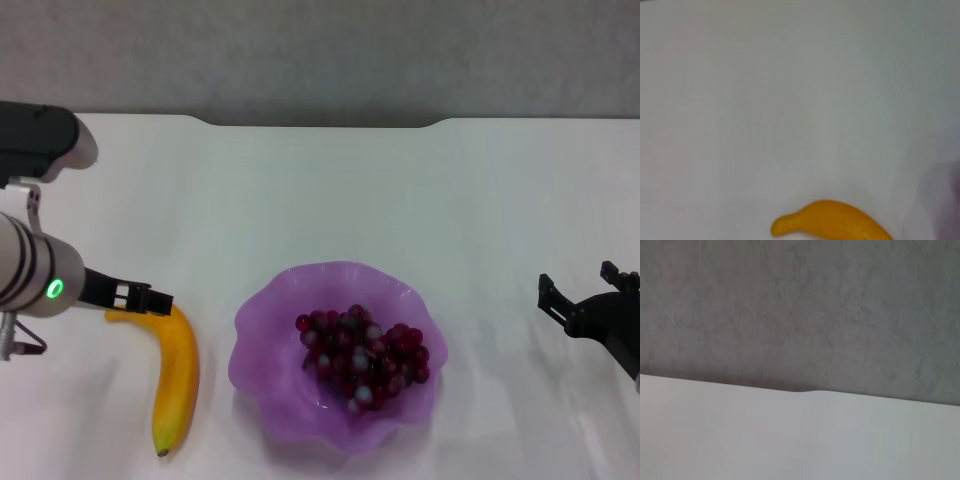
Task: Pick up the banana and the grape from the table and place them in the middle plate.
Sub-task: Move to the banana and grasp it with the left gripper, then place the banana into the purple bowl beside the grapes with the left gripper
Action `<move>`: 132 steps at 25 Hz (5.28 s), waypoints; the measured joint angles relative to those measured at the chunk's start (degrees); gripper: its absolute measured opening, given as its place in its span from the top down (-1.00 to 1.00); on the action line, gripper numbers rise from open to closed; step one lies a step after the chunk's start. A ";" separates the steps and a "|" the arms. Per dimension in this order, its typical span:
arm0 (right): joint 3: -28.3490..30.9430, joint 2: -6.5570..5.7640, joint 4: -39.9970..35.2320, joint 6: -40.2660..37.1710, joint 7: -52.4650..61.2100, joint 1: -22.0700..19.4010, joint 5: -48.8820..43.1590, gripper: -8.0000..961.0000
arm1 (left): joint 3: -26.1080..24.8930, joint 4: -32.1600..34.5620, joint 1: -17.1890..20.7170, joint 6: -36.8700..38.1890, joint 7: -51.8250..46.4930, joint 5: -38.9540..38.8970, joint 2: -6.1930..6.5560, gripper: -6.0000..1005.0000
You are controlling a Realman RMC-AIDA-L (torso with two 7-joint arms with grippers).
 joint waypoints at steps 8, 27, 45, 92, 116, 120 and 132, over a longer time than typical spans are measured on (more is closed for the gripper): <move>0.00 0.00 -0.05 -0.01 -0.02 -0.01 0.00 -0.87 | 3.64 9.55 -4.56 1.26 -3.58 -2.24 -0.17 -0.77; 0.00 0.00 0.05 -0.01 -0.04 0.08 0.00 -0.87 | 5.13 21.83 -7.30 11.19 -2.57 -7.07 -0.25 -0.75; 0.21 0.00 0.05 -0.01 -0.04 0.08 0.00 -0.87 | 5.12 24.89 -8.05 13.06 -2.35 -7.82 -0.18 -0.72; 0.20 0.00 -1.36 -0.01 -0.04 0.04 0.07 -0.87 | -14.94 15.08 3.46 4.70 37.19 -58.84 -0.11 0.05; 0.26 0.00 -1.54 0.00 -0.04 0.08 0.28 -0.87 | 6.56 23.56 0.79 26.73 31.61 -50.38 -0.26 0.04; 0.25 0.00 -1.54 0.00 -0.04 0.11 0.30 -0.87 | 7.20 24.12 0.39 26.68 30.97 -49.82 -0.19 0.01; 0.12 0.09 -1.57 0.00 -0.04 0.40 0.42 -0.87 | 7.97 22.82 0.16 26.68 32.21 -50.08 -0.20 -0.27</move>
